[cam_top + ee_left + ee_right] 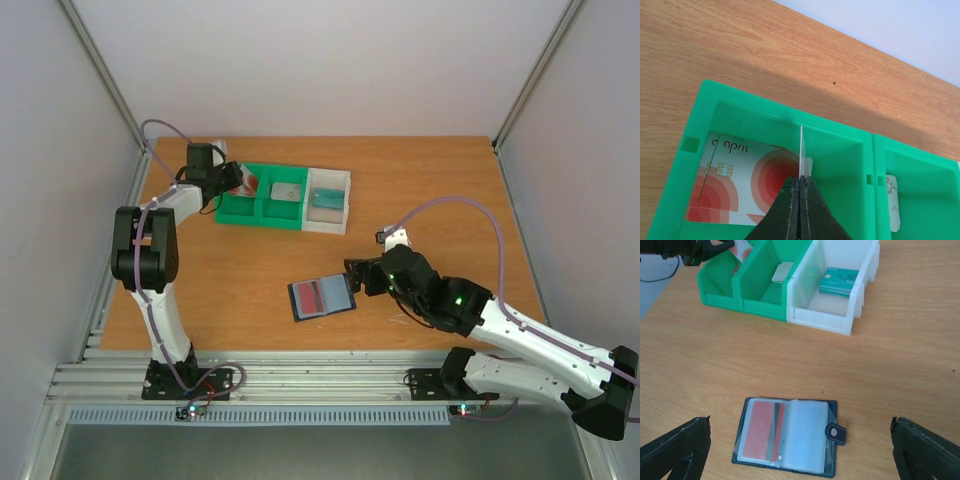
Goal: Take the credit cards out of the card holder
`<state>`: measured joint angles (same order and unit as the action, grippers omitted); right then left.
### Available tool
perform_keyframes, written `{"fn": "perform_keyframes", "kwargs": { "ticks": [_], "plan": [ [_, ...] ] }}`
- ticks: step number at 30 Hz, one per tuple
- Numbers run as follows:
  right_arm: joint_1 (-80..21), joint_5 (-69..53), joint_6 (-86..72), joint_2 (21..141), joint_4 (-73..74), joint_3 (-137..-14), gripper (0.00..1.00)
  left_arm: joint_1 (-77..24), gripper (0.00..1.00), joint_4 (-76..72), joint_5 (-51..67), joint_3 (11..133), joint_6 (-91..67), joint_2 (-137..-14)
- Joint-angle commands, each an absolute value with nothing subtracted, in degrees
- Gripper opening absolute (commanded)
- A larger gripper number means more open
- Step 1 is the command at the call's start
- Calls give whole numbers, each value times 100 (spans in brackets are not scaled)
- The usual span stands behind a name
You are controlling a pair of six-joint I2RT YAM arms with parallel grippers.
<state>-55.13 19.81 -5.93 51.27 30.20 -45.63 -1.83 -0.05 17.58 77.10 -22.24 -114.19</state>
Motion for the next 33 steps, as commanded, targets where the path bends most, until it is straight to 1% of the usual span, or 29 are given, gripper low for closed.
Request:
{"fn": "perform_keyframes", "kwargs": {
  "ticks": [1, 6, 14, 18, 22, 25, 30, 33],
  "plan": [
    [-5497, 2250, -426, 5071, 3208, -4787, 98, -149, 1, -317, 1757, 7857, -2206, -11543],
    [-5502, 2302, -439, 5078, 3324, -4792, 98, -149, 2, -248, 1767, 7857, -2160, -11609],
    [-5498, 2284, -443, 5075, 3366, -4821, 99, -149, 11, -138, 1714, 7913, -2109, -11583],
    [-5502, 2294, -537, 5066, 3417, -4834, 99, -149, 11, 61, 1575, 8016, -2130, -11546],
    [-5502, 2469, -848, 5060, 3578, -4905, 99, -148, 12, 265, 1557, 8051, -2149, -11408],
    [-5500, 2542, -1128, 5093, 3830, -5027, 98, -147, 16, 366, 1557, 8044, -2153, -11254],
    [-5502, 2314, -1148, 5093, 3821, -5049, 99, -149, 12, 457, 1865, 8026, -2153, -11137],
    [-5502, 2188, -1116, 5125, 3770, -5045, 98, -158, 7, 451, 2059, 7978, -2147, -11091]
  ]
}}
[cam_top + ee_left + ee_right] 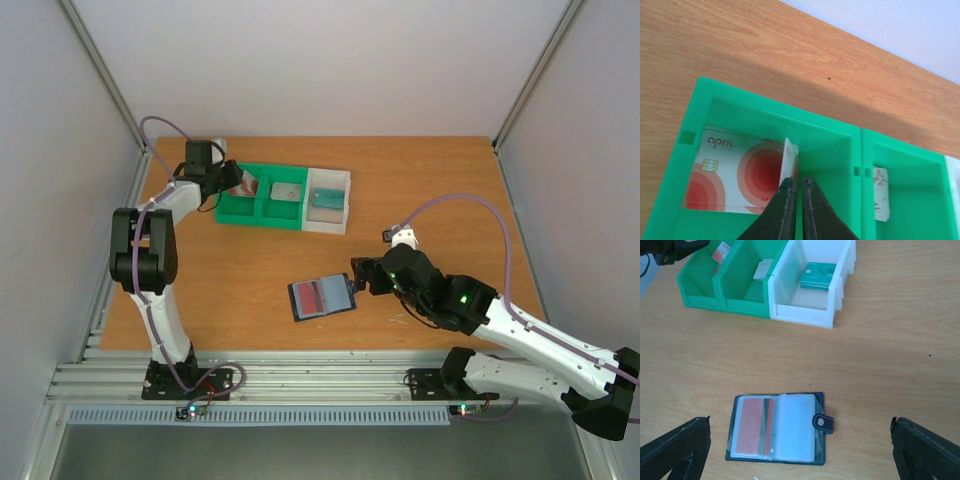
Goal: Take the credit cards out of the card holder
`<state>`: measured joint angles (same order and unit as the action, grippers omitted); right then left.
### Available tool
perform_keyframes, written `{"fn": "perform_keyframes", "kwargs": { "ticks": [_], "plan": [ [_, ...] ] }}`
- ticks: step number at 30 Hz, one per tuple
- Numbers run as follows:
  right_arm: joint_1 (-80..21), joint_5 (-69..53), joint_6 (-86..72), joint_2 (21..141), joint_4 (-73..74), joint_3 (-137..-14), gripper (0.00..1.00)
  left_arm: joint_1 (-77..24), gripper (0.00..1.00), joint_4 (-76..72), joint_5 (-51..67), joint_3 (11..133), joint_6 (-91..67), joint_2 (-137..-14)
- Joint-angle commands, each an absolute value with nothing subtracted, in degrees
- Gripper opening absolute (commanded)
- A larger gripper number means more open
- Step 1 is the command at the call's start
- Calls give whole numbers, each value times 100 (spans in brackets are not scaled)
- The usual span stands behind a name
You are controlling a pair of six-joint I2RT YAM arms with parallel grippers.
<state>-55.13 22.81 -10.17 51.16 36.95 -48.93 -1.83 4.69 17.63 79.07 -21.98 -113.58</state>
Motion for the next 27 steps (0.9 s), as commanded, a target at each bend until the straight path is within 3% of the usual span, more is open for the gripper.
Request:
{"fn": "perform_keyframes", "kwargs": {
  "ticks": [1, 5, 27],
  "plan": [
    [-5502, 2175, -1114, 5135, 3770, -5053, 98, -170, 6, 434, 2083, 7965, -2138, -11081],
    [-5502, 2171, -1098, 5175, 3779, -5061, 98, -202, 1, 399, 2254, 7952, -2080, -11139],
    [-5502, 2385, -991, 5420, 3871, -5180, 98, -221, 0, 1413, 1548, 8617, -1424, -11747]
  ]
}}
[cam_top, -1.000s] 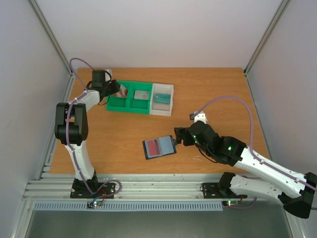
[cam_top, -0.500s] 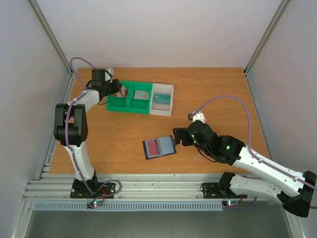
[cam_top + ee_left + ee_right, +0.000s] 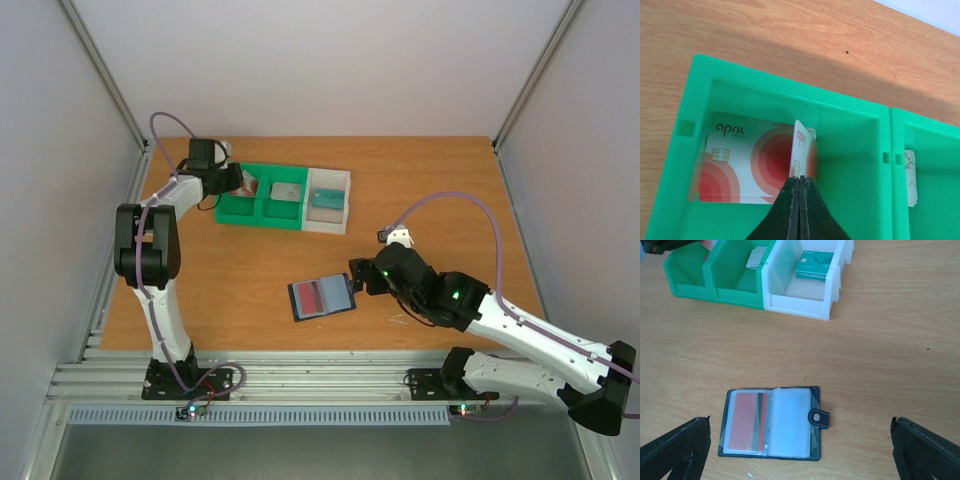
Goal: Take the credit cards out of the card holder
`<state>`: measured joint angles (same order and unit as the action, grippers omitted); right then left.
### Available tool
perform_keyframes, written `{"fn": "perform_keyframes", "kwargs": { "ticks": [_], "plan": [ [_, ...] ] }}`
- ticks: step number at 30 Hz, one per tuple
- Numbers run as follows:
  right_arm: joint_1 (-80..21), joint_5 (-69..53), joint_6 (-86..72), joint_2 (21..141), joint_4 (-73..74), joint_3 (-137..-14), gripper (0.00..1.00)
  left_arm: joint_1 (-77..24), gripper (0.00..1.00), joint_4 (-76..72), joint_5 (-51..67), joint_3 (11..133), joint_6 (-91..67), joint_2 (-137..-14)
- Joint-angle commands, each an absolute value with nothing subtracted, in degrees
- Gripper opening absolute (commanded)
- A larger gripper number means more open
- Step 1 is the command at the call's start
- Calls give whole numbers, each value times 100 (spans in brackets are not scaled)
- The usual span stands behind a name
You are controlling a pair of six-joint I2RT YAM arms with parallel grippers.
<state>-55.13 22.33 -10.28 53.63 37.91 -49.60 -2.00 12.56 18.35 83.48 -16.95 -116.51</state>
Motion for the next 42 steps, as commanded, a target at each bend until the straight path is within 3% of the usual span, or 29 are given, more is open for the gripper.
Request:
{"fn": "perform_keyframes", "kwargs": {
  "ticks": [1, 42],
  "plan": [
    [-5502, 2383, -999, 5419, 3890, -5189, 98, -220, 1, 1449, 1509, 8640, -1396, -11763],
    [-5502, 2428, -993, 5473, 3995, -5247, 98, -993, 0, 2168, -26, 9160, -665, -11538]
  ]
}}
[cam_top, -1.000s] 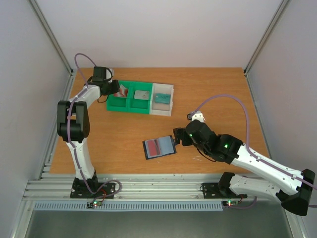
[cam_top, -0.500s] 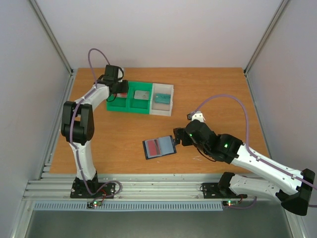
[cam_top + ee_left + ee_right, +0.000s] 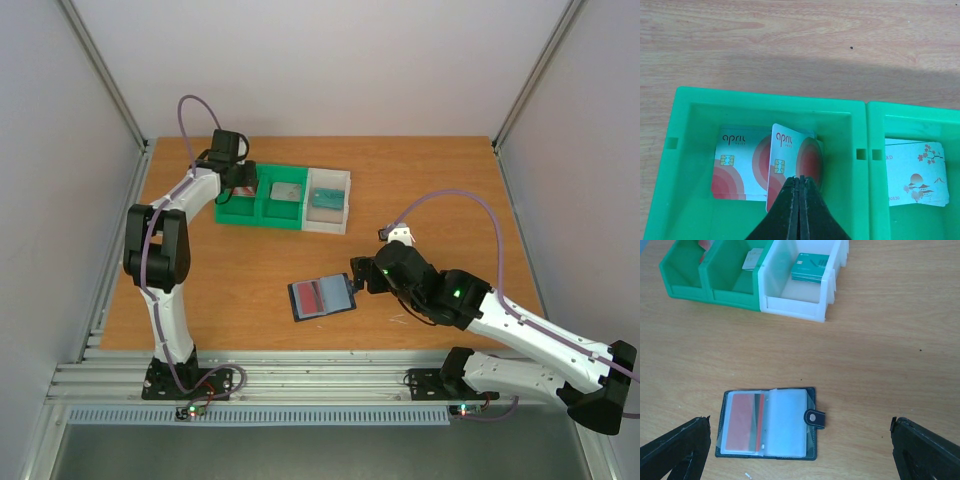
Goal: Take the credit cards out of the card holder
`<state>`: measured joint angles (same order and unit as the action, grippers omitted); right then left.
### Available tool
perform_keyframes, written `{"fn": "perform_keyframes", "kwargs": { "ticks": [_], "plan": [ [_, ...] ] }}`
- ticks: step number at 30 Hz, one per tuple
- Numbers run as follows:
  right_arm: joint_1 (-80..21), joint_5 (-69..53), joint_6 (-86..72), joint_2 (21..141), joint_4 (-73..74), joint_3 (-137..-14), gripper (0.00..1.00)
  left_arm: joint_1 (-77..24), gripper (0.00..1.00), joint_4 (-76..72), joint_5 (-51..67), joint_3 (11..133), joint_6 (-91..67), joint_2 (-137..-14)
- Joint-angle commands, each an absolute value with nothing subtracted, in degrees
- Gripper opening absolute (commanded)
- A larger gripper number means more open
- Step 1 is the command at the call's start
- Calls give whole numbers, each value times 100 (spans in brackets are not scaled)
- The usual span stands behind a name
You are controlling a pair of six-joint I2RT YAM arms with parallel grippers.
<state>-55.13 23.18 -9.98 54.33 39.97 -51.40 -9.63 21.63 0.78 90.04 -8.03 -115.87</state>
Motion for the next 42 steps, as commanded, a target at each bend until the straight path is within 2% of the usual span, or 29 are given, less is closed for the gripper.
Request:
{"fn": "perform_keyframes", "kwargs": {
  "ticks": [1, 20, 28, 32, 36, 42],
  "plan": [
    [-5500, 2430, -1002, 5470, 4003, -5247, 98, -993, 0, 2175, -26, 9160, -653, -11579],
    [-5502, 2493, -869, 5551, 3970, -5334, 98, -993, 0, 2941, -587, 9992, -376, -12640],
    [-5502, 2522, -908, 5605, 4054, -5368, 98, -993, 0, 2804, -326, 9797, -548, -12152],
    [-5503, 2628, -1108, 5643, 4358, -5458, 99, -994, 14, 2738, -184, 9561, -666, -11637],
    [-5502, 2391, -1121, 5606, 4418, -5489, 99, -996, 40, 2720, 65, 9221, -824, -11046],
    [-5502, 2020, -1251, 5607, 4446, -5422, 98, -1002, 56, 3114, 322, 8706, -1297, -10188]
  ]
}}
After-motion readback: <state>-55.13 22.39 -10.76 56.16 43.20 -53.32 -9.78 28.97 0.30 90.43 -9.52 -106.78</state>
